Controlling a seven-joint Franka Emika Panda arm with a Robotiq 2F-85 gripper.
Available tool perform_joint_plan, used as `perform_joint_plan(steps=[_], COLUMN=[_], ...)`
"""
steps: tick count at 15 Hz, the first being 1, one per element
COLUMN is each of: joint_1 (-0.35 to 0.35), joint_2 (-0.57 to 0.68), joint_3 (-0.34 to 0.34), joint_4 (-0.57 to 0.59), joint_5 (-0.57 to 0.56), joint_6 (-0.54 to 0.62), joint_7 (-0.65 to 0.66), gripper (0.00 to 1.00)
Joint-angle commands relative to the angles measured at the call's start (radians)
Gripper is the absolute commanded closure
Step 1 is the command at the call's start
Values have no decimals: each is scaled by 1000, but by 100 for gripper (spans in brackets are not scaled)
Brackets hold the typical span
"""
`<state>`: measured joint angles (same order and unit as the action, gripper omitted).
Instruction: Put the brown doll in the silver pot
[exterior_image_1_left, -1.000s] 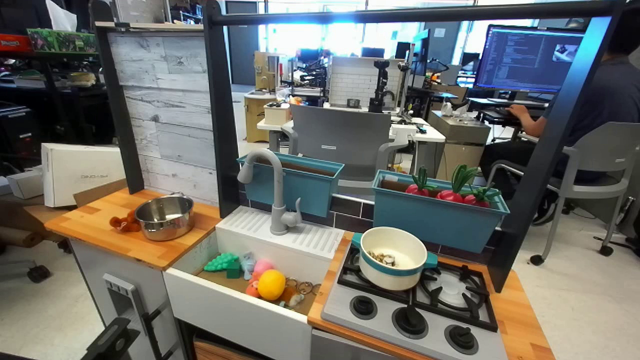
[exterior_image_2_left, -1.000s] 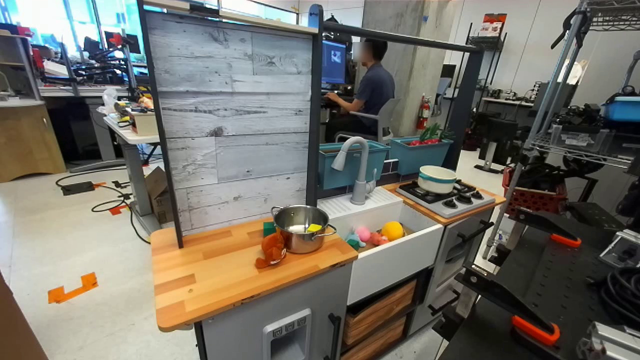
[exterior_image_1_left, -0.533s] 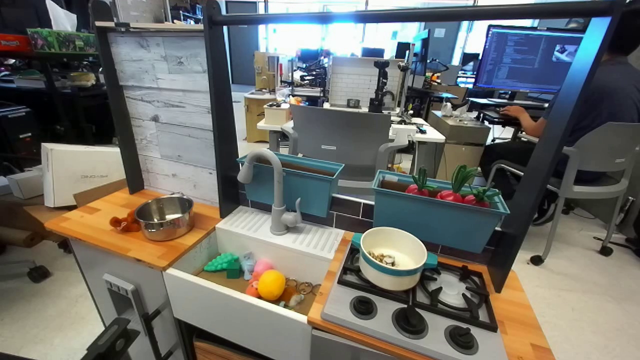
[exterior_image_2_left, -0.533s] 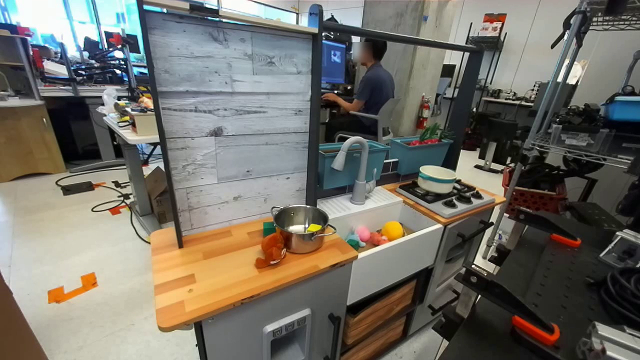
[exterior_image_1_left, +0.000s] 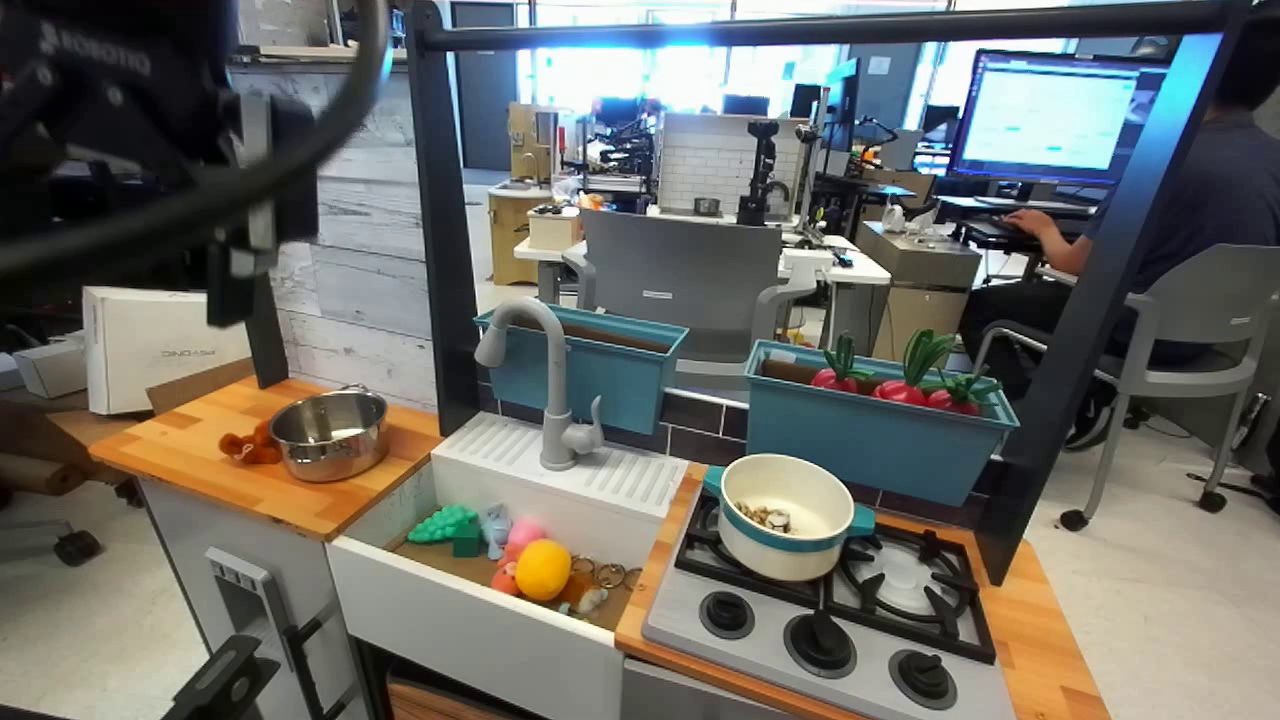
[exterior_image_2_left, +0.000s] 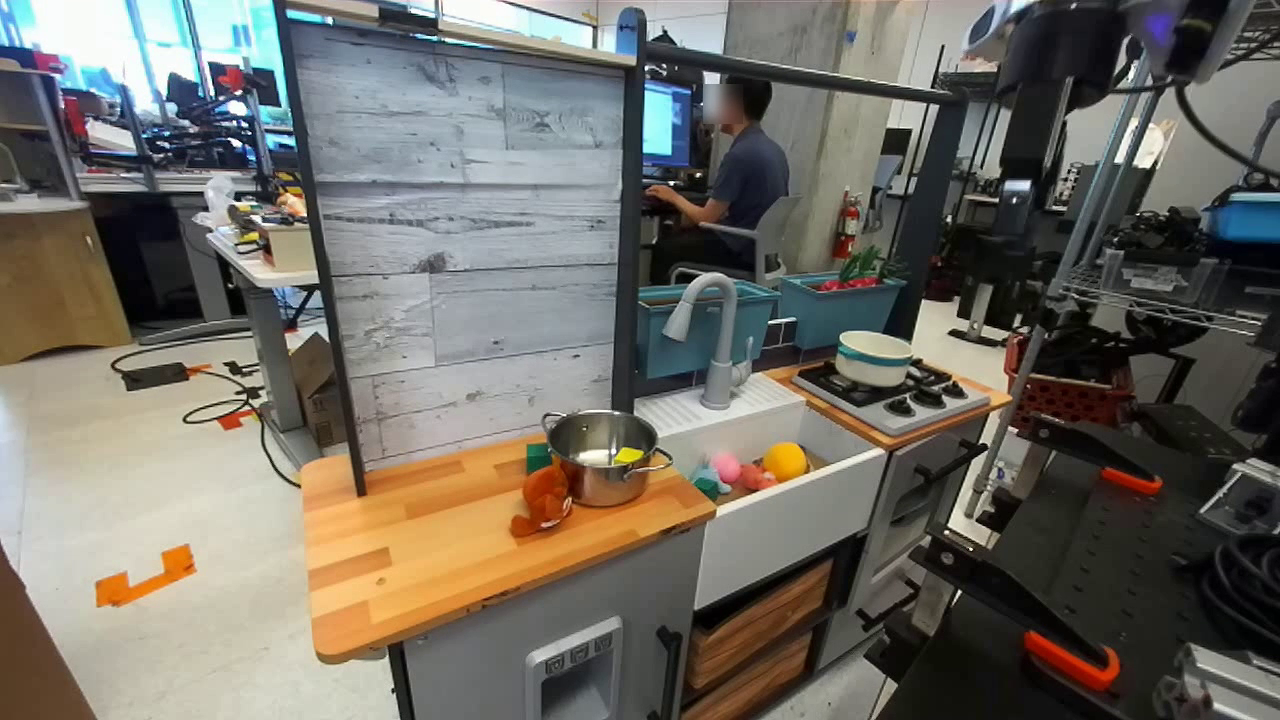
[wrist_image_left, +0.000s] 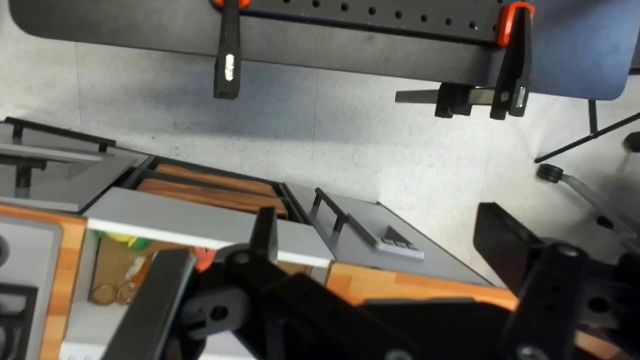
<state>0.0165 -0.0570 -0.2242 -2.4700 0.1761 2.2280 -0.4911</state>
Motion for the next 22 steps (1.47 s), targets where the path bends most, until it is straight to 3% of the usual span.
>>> perform_joint_plan(steps=[1, 2, 7, 10, 14, 17, 22], joint_1=[-34, -45, -95, -98, -76, -54, 11], joint_2=[261, 327, 641, 799, 870, 868, 900], joint_3=[68, 89, 209, 267, 319, 340, 334], joint_4=[185, 232, 443, 610, 736, 769, 760], joint_5=[65, 69, 171, 124, 26, -33, -105], joint_6=[-133, -161, 64, 35, -140, -204, -57], joint_7=[-38, 30, 126, 184, 162, 142, 184], gripper=[0, 0, 0, 0, 0, 0, 0])
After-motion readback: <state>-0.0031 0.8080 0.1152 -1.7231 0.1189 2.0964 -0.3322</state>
